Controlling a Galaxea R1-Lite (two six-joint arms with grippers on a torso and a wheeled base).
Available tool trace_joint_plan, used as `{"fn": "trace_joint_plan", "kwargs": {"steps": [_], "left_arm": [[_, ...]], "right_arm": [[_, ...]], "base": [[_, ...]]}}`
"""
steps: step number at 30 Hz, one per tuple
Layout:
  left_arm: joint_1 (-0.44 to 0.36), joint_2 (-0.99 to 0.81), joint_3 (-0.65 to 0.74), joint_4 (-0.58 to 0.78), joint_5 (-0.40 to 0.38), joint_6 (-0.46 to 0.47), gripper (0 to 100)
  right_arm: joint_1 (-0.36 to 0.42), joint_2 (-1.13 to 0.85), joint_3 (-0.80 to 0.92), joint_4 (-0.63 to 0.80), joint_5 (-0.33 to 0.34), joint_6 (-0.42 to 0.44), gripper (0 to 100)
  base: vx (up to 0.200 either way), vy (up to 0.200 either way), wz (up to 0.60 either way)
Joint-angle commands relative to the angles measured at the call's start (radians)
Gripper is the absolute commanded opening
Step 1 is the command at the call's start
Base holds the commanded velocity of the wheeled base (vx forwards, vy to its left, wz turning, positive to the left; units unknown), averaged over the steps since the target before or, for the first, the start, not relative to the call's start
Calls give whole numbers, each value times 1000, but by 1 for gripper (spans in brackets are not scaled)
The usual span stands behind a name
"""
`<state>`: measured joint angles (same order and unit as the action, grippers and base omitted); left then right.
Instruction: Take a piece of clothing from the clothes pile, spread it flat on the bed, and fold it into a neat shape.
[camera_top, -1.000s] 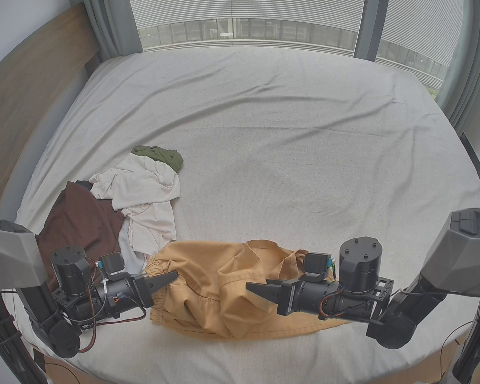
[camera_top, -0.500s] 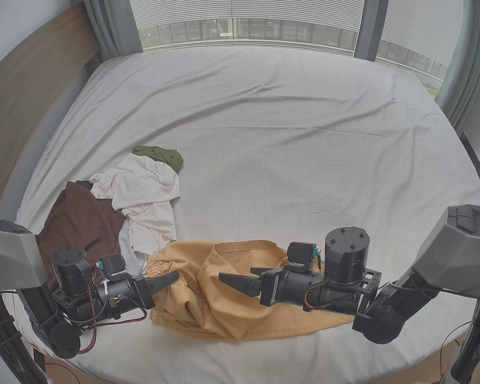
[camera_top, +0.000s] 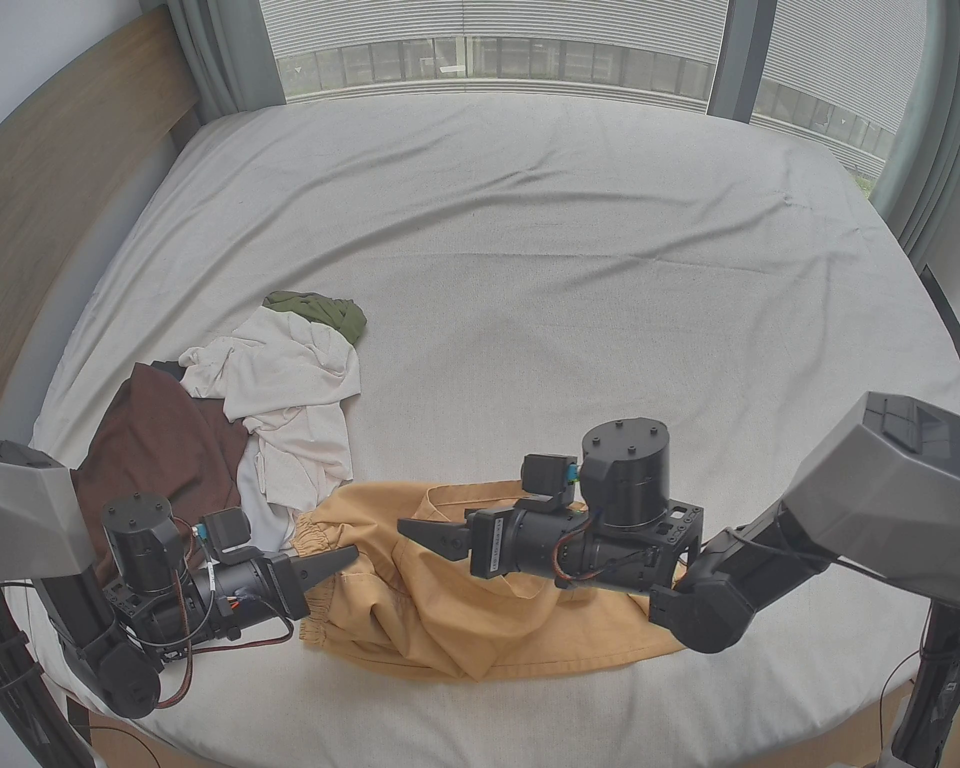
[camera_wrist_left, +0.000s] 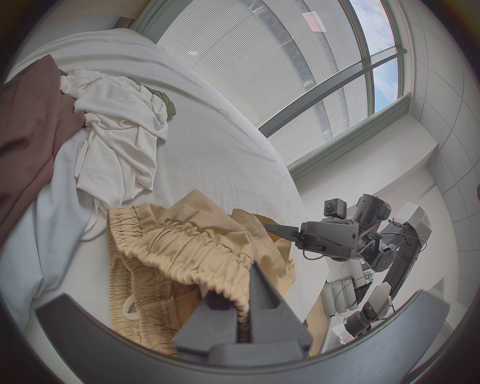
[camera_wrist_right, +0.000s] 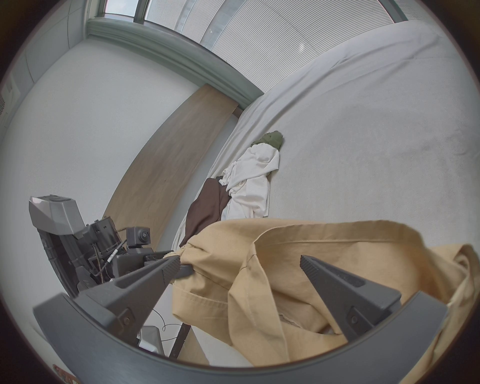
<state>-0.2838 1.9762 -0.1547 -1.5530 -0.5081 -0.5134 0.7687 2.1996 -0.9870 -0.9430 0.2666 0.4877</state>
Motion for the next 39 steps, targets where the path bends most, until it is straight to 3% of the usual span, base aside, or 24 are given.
{"fn": "trace_joint_plan", "kwargs": {"steps": [1, 17, 18, 31, 39], "left_arm": [[-1, 0, 1, -1, 0, 0, 0], [2, 0, 0, -1, 0, 0, 0], [2, 1, -2, -1, 0, 0, 0], [2, 0, -6, -1, 0, 0, 0], [-5, -111, -36, 1, 0, -4, 0]], "right_arm": [[14, 55, -39, 1, 0, 0, 100], [27, 117, -88, -8, -3, -18, 100], [29, 120, -90, -10, -3, -18, 0], [17, 95, -76, -46, -13, -15, 0], [-31, -144, 159, -120, -32, -11, 0]], "base": [[0, 0, 0], [0, 0, 0], [0, 0, 0], [0, 0, 0], [0, 0, 0]]}}
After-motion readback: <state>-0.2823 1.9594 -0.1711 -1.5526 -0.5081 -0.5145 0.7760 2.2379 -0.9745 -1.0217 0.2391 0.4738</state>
